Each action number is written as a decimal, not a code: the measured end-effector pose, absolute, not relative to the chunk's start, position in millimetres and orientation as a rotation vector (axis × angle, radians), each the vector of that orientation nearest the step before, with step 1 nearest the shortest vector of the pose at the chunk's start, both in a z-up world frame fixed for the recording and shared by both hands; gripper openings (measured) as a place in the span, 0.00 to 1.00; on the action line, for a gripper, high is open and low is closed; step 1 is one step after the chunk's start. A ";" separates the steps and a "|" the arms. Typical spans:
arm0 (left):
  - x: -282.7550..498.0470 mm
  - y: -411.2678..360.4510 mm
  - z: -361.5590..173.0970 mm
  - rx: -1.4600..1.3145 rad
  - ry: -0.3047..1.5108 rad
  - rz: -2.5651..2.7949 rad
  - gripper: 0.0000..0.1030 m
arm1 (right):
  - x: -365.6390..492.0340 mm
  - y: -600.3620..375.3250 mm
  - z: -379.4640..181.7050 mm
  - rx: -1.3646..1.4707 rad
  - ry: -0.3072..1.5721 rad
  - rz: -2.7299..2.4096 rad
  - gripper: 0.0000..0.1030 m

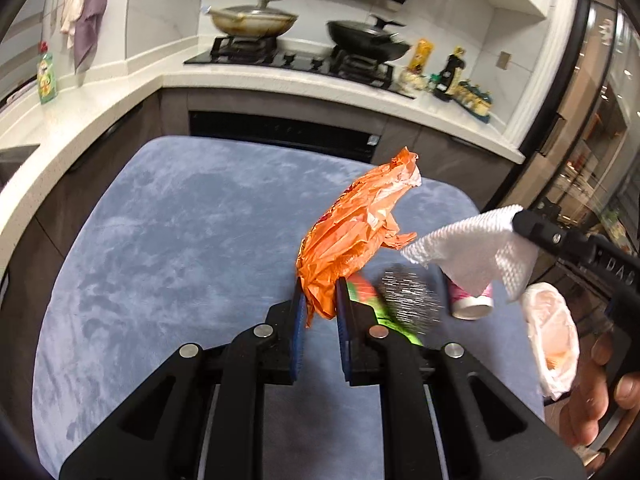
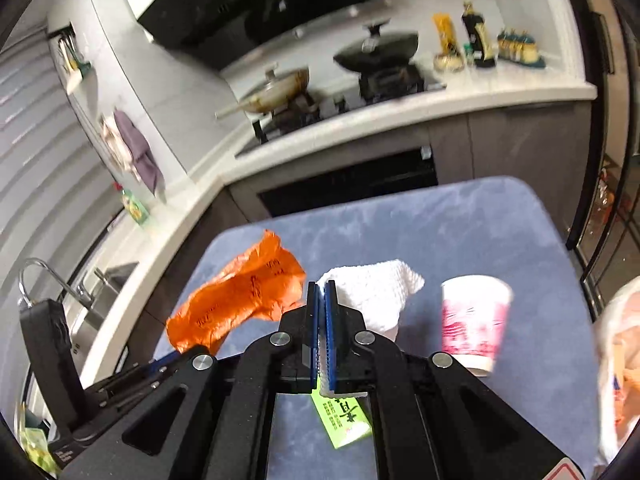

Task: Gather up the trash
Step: 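Carry the bag and cloth over the bin and open both tools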

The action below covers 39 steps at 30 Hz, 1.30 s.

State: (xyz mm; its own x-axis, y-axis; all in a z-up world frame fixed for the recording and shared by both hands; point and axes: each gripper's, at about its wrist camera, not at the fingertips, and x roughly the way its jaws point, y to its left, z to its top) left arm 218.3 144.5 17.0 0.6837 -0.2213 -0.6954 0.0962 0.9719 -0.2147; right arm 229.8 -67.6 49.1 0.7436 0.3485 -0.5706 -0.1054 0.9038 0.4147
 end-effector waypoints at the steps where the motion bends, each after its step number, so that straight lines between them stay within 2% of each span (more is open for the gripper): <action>1: 213.5 140.1 22.1 -0.160 0.790 -0.190 0.13 | 222.5 -73.1 56.6 0.374 0.672 0.247 0.04; 7: 186.4 105.9 46.4 -0.107 0.742 -0.258 0.13 | 183.1 -111.1 84.7 0.383 0.590 0.175 0.04; 16: 157.8 27.6 57.9 -0.023 0.734 -0.403 0.13 | 121.4 -191.2 92.0 0.415 0.535 0.011 0.04; 32: 132.9 -144.3 48.4 0.137 0.747 -0.645 0.13 | 47.3 -315.5 55.8 0.454 0.539 -0.259 0.04; 39: 134.5 -183.5 28.2 0.189 0.788 -0.664 0.13 | 40.4 -346.4 34.6 0.480 0.559 -0.316 0.04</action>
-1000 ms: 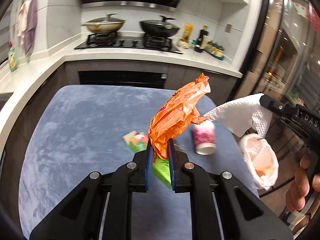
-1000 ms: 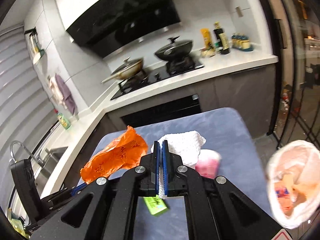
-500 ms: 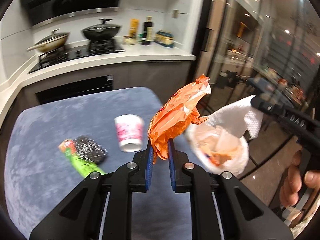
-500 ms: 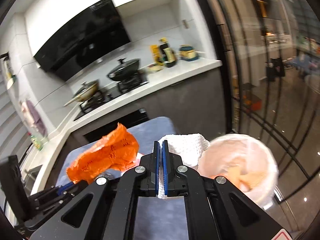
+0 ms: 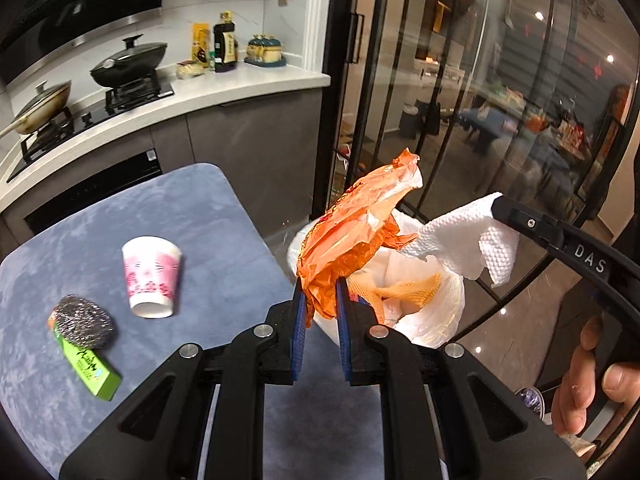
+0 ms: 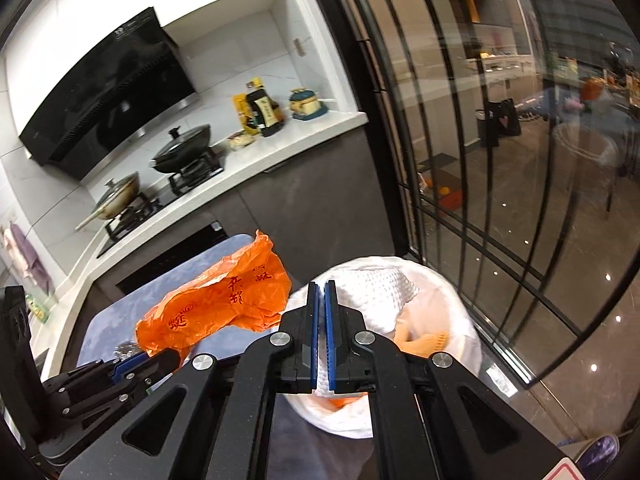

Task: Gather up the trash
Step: 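Carry the bag and cloth over the bin and open both tools, then move both open tools back over the cup and scrubber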

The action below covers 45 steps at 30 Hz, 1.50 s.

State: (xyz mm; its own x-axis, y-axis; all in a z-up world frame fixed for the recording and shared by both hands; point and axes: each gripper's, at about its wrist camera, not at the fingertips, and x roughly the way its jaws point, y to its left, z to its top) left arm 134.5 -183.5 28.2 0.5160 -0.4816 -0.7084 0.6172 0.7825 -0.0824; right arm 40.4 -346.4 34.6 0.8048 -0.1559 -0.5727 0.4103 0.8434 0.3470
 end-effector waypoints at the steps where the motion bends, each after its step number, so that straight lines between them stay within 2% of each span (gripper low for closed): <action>1: 134.7 -188.9 25.5 0.198 0.792 -0.667 0.13 | 39.4 -349.6 31.3 0.487 0.561 -0.320 0.04; 19: 141.1 -223.0 -4.9 0.255 0.862 -0.667 0.16 | 47.7 -364.6 10.8 0.524 0.601 -0.342 0.04; 21: 140.9 -223.5 -4.8 0.252 0.853 -0.670 0.20 | 49.2 -365.9 10.0 0.524 0.603 -0.340 0.07; 23: 140.0 -224.0 -4.2 0.253 0.835 -0.660 0.36 | 49.4 -366.0 10.1 0.524 0.593 -0.346 0.12; 26: 138.4 -224.4 -1.3 0.263 0.805 -0.650 0.44 | 49.1 -366.5 9.9 0.531 0.589 -0.342 0.15; 33: 141.1 -219.1 0.2 0.254 0.804 -0.634 0.46 | 50.2 -361.4 13.7 0.524 0.582 -0.328 0.20; 37: 140.9 -213.9 2.5 0.246 0.795 -0.621 0.51 | 51.3 -354.8 16.7 0.506 0.578 -0.326 0.25; 45: 143.5 -199.8 7.7 0.228 0.789 -0.597 0.53 | 54.4 -341.2 24.3 0.480 0.566 -0.318 0.33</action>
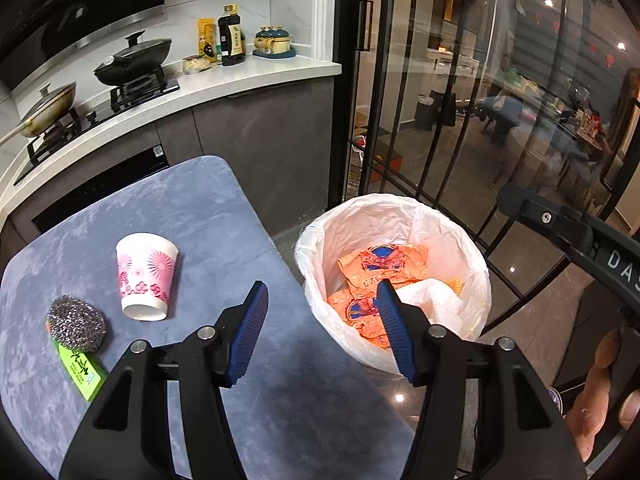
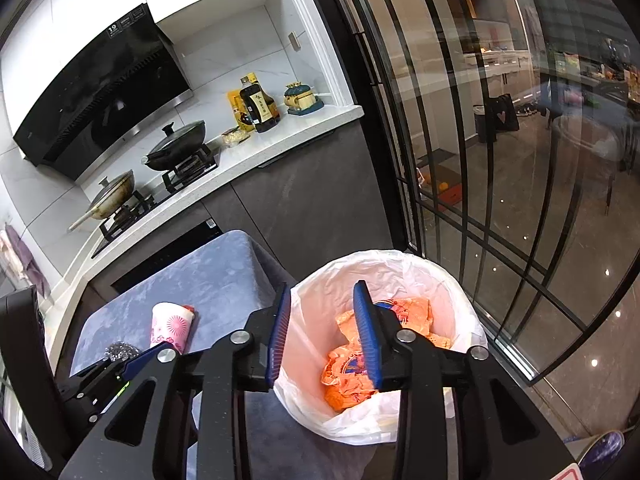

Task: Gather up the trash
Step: 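Move both open tools back over the cup and scrubber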

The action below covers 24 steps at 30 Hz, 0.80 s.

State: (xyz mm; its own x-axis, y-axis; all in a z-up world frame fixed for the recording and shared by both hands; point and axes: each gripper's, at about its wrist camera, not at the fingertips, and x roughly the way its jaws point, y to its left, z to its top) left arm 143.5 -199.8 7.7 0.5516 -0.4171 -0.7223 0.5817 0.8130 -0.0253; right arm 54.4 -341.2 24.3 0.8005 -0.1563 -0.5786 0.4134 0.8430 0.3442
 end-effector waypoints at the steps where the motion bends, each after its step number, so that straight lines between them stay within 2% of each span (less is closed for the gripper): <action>1: 144.1 -197.5 8.4 0.226 0.788 -0.594 0.53 | 54.9 -339.0 24.8 0.476 0.567 -0.319 0.33; 9: 149.3 -166.9 12.1 0.191 0.793 -0.542 0.58 | 58.7 -317.9 26.9 0.454 0.574 -0.290 0.39; 11: 152.0 -155.0 12.3 0.174 0.798 -0.520 0.67 | 61.5 -309.2 28.2 0.446 0.578 -0.278 0.40; 19: 162.6 -105.1 12.4 0.123 0.809 -0.429 0.68 | 75.3 -265.8 33.7 0.391 0.589 -0.221 0.48; 24: 168.7 -68.0 11.7 0.086 0.804 -0.365 0.76 | 86.8 -237.2 31.3 0.381 0.610 -0.171 0.53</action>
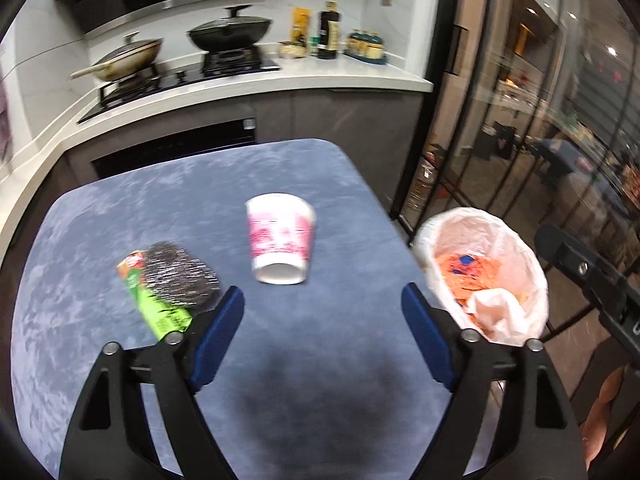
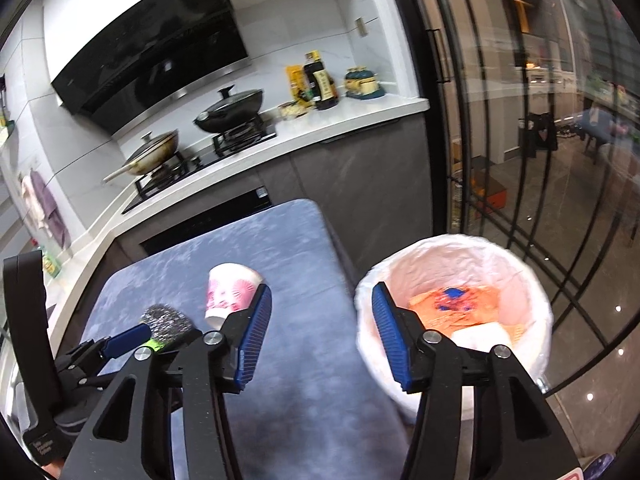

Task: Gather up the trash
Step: 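Move both open tools back over the cup and scrubber, then grasp the steel wool scrubber with the left tool while the right tool grasps the pink cup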

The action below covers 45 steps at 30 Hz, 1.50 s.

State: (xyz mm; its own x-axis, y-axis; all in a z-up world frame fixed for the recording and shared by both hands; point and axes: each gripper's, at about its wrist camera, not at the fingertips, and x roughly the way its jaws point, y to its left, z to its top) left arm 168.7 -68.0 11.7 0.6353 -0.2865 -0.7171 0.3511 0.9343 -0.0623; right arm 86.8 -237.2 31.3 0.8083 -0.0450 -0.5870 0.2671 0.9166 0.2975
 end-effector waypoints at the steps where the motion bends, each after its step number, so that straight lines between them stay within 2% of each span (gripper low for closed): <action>1: 170.2 -60.7 11.2 0.081 0.805 -0.352 0.76 | 87.6 -233.4 31.0 0.382 0.613 -0.164 0.53; 6: 180.2 -23.4 5.8 0.036 0.822 -0.289 0.81 | 102.8 -205.2 24.2 0.375 0.643 -0.119 0.57; 16: 205.8 39.6 -7.1 -0.058 0.853 -0.203 0.81 | 152.7 -156.0 -3.3 0.388 0.716 -0.044 0.66; 19: 216.5 51.1 -12.0 -0.089 0.862 -0.184 0.85 | 175.9 -143.9 -16.5 0.398 0.745 -0.022 0.67; 33: 262.5 58.3 -40.4 -0.143 0.925 -0.171 0.84 | 243.3 -127.3 -57.4 0.415 0.824 -0.006 0.67; 39: 273.7 50.9 -50.5 -0.137 0.952 -0.188 0.68 | 256.6 -128.5 -70.6 0.428 0.850 -0.002 0.67; 41: 276.4 48.8 -54.9 -0.136 0.968 -0.195 0.60 | 260.8 -128.8 -75.1 0.437 0.860 0.001 0.67; 45: 279.7 46.8 -60.8 -0.141 0.988 -0.210 0.52 | 263.9 -128.4 -83.3 0.447 0.876 0.005 0.67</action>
State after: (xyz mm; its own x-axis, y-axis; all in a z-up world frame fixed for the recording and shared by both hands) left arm 279.7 46.8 -60.8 0.5326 -0.2391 -0.8119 0.1118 0.9707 -0.2125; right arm 263.9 -128.4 -83.3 0.6461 0.1849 -0.7405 0.1759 0.9080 0.3801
